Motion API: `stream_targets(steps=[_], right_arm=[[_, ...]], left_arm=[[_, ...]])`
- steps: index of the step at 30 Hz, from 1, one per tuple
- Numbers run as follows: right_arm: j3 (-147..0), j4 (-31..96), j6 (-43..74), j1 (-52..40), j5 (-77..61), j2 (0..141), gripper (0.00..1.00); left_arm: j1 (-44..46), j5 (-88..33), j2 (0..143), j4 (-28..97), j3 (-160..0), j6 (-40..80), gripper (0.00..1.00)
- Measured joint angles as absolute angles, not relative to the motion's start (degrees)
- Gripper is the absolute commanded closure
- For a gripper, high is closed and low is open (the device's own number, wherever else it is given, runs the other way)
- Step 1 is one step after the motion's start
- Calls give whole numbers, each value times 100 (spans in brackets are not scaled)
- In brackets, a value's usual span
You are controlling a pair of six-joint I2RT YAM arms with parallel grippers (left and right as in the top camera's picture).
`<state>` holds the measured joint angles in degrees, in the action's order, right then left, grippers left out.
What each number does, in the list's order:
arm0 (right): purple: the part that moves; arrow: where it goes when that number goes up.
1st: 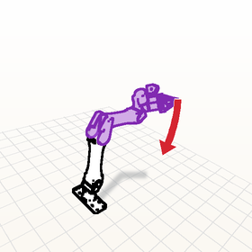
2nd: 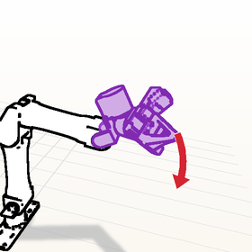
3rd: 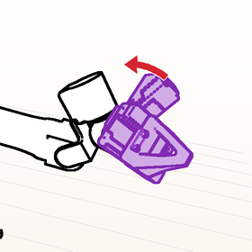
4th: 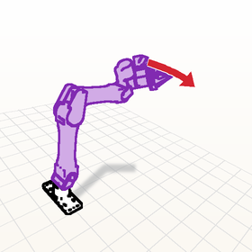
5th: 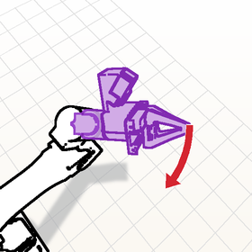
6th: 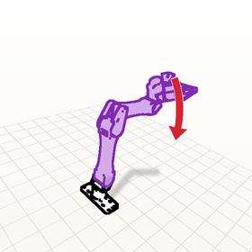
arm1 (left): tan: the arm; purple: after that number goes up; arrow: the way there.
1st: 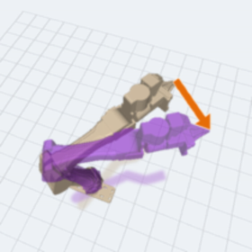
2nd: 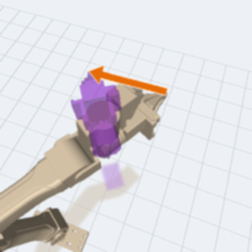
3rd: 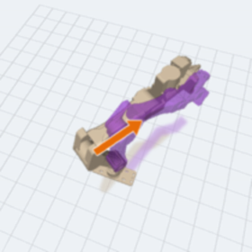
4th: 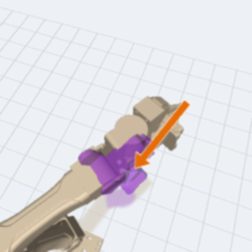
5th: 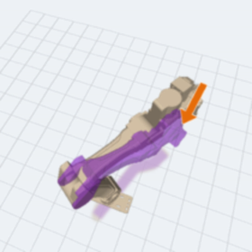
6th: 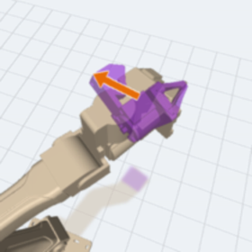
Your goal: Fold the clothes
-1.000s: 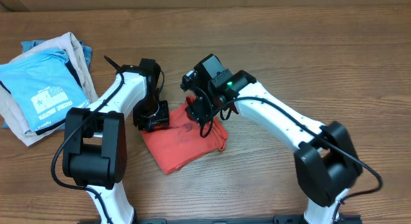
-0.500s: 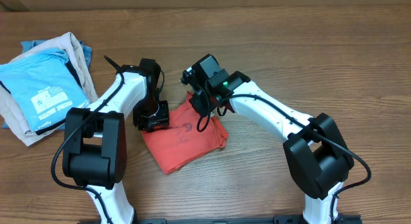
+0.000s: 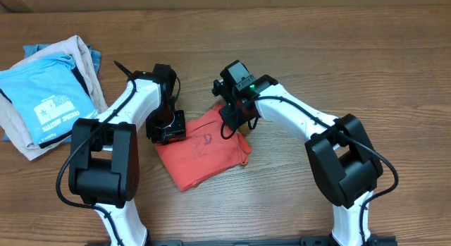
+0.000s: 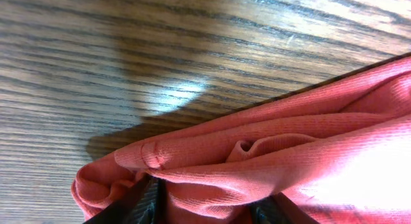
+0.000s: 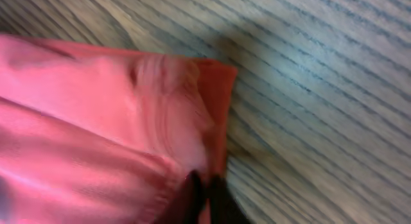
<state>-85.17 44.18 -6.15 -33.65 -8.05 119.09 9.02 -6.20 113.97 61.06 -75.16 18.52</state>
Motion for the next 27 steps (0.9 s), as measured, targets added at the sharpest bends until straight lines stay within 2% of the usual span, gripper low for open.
stream_targets(steps=[1,3,8,16,24,27], right_arm=[[-8517,4427,-589,-3352,-766,11913,74],[-8517,4403,-591,-3306,-720,11917,69],[-8517,4458,-438,-3183,-421,11917,69],[-8807,5448,-97,-2869,32,11703,64],[-9035,6744,-327,-3017,-460,10497,63],[-8855,6648,-377,-3135,-598,10455,61]], left_arm=[[902,-620,11397,6106,-7516,1852,52],[902,-620,11397,6108,-7516,1852,52],[902,-615,11397,6108,-7516,1852,52],[902,-598,11397,6112,-7516,1852,52],[902,-591,11397,6108,-7516,1852,51],[902,-589,11397,6106,-7516,1852,51]])
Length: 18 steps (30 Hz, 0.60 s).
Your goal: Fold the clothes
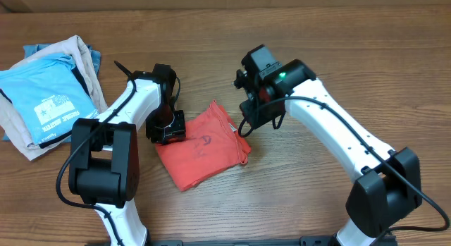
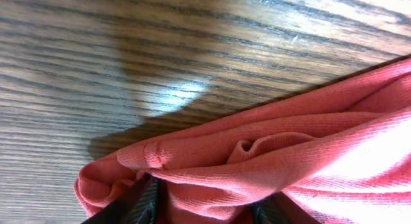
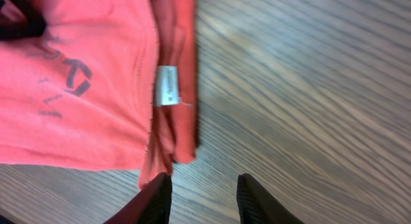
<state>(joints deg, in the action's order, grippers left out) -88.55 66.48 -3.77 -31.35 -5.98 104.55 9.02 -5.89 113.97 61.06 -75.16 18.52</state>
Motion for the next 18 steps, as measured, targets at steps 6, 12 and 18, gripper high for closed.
stream_targets(steps=[6,12,18], right_arm=[[-7924,6049,-432,-3321,-703,10495,58],[-7540,5852,-449,-3649,-727,10556,57],[-7540,5883,-451,-3951,-849,10556,56]], left_arm=[[902,-578,11397,6101,-7516,1852,51],[902,-578,11399,6101,-7516,1852,51],[902,-576,11399,6101,-7516,1852,51]])
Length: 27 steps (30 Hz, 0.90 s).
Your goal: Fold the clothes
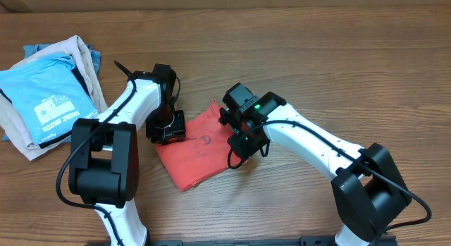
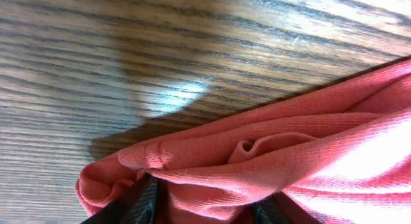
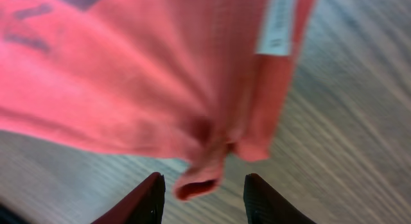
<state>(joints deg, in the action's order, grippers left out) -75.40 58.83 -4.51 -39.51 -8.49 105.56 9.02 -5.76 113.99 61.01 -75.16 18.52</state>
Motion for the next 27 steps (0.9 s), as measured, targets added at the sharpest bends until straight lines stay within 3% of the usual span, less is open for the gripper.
stream_targets(steps=[6,8,12,13,25,27], right_arm=[[-7435,5684,-451,-4027,-906,10556,54],[-7273,5548,-451,-4025,-895,10556,58],[-6960,5468,-464,-4027,-869,10556,94],[-6917,5472,-460,-4025,-849,10556,96],[-6875,5433,-108,-3940,344,10556,96],[-6875,5253,-106,-3870,429,10556,90]], left_arm=[[902,-576,11397,6101,-7516,1852,51],[902,-576,11397,6101,-7516,1852,51],[902,-576,11397,6101,-7516,1852,51],[902,-576,11397,6101,-7516,1852,51],[902,-576,11397,6101,-7516,1852,51],[902,-576,11397,6101,-7516,1852,51]])
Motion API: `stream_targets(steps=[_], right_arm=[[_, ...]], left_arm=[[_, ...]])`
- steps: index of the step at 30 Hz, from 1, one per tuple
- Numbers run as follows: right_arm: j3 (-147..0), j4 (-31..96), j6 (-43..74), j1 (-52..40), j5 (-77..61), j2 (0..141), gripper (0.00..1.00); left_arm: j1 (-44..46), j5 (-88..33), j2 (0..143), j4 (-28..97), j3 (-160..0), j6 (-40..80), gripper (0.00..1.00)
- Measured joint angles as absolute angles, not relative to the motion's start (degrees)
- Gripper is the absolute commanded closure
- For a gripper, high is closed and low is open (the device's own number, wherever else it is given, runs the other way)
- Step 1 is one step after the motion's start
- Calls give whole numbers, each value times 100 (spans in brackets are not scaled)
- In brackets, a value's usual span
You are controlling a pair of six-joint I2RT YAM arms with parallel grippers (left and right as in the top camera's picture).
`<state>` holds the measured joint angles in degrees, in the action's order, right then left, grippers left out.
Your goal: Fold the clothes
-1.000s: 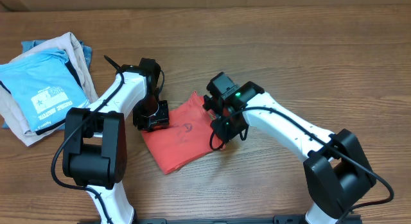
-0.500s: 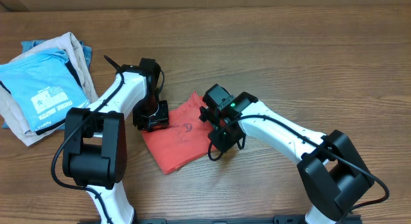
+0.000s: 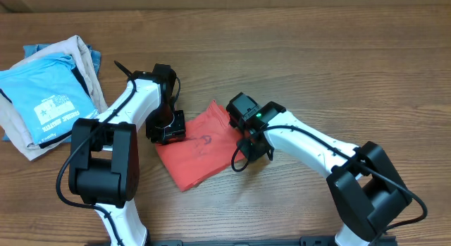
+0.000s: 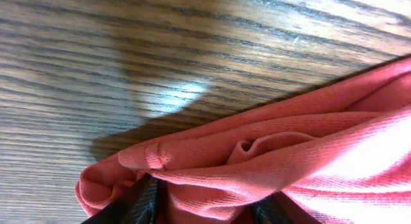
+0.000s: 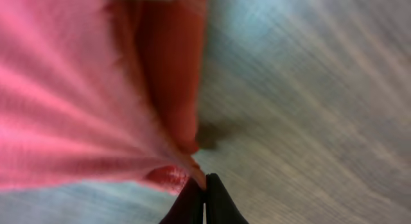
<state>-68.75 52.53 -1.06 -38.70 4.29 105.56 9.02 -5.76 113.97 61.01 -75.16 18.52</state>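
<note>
A red shirt (image 3: 201,153) lies folded on the wooden table between both arms. My left gripper (image 3: 166,129) is down at its left corner, shut on the bunched red cloth (image 4: 212,166), which fills the space between its dark fingers (image 4: 146,199). My right gripper (image 3: 249,149) is low at the shirt's right edge. In the right wrist view its fingertips (image 5: 212,197) are pressed together, pinching a thin tip of the red cloth (image 5: 96,108) just above the table.
At the far left sits a pile of clothes: a light blue printed shirt (image 3: 51,98) on top of beige garments (image 3: 79,50). Bare wooden tabletop (image 3: 338,63) stretches behind and to the right of the arms.
My right gripper was open low over the shirt's right edge; now it is shut on a tip of that edge, slightly further right. The left gripper has not moved.
My right gripper first held a corner of the red shirt at its top, near the left gripper. Then it was open and raised to the right, the shirt lying folded. It came down open over the right edge and now pinches it. The left held on throughout.
</note>
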Motion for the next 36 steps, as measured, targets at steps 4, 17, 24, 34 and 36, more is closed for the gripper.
stream_targets(steps=[4,17,24,34,36], right_arm=[[-6871,4805,-75,-3664,569,10556,81],[-6829,5009,180,-3022,805,10554,82],[-6912,5690,290,-2849,316,10162,80],[-7116,5774,-327,-2980,-2344,9717,76],[-7116,5769,-353,-3004,-2689,9924,76]], left_arm=[[902,-572,11397,6101,-7516,1852,51],[902,-574,11397,6108,-7518,1839,54],[902,-489,11399,6517,-7835,1680,52],[902,-443,11262,6442,-7953,1597,51],[902,-443,11262,6357,-7929,1594,53]])
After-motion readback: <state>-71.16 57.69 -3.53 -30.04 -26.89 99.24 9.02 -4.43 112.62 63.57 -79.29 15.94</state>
